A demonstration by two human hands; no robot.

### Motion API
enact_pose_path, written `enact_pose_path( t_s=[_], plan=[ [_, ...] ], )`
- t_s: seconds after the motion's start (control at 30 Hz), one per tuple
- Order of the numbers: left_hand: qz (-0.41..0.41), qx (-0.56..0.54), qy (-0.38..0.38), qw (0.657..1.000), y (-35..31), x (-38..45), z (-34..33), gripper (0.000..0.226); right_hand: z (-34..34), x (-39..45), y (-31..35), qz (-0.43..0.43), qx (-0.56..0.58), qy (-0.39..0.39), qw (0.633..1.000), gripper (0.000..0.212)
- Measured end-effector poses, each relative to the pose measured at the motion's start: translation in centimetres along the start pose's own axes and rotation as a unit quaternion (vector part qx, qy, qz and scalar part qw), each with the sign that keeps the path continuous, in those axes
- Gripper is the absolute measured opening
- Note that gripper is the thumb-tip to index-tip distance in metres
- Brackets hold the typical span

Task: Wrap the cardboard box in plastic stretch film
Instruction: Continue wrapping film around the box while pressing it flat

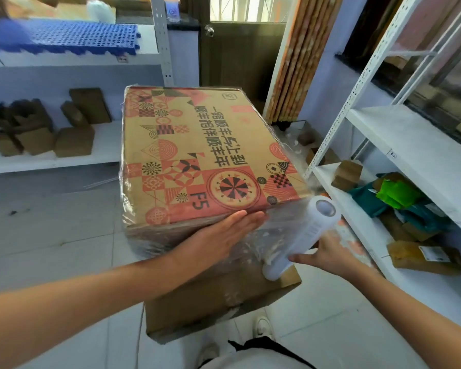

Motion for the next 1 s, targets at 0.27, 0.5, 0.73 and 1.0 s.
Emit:
enact_pose_path(
  t_s=[0.27,0.5,0.73,1.0],
  plan=[
    [0.028,-0.011,0.002,1.0,0.4,-0.2,-0.3,0.082,1.4,-0.1,-2.2,-0.026,-0.064,-0.034,0.997,0.073],
    [0.014,-0.031,0.034,0.999,-0.4,-0.1,-0.8,0.08,1.1,3.5,-3.3,-0.041,0.028,0.012,0.999,0.048],
    [-0.058,-0.055,0.068,0.995,-3.1,0.5,-0.2,0.083,1.2,3.8,-1.8,0.043,0.102,-0.007,0.994,0.053],
    [-0.057,-0.09,0.05,0.993,-3.0,3.1,-0.1,0.091,1.2,4.5,-3.0,0.048,0.087,0.039,0.994,0.052]
  ],
)
Point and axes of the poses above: each hand's wrist, its own x-axis towards the middle knuckle, its own z-axis out of the back of the hand, y = z × x, the point moved 8 cm from there along x, towards the middle knuckle, and after that the axes turned 15 degrees about -x, right-handed, at the moved point
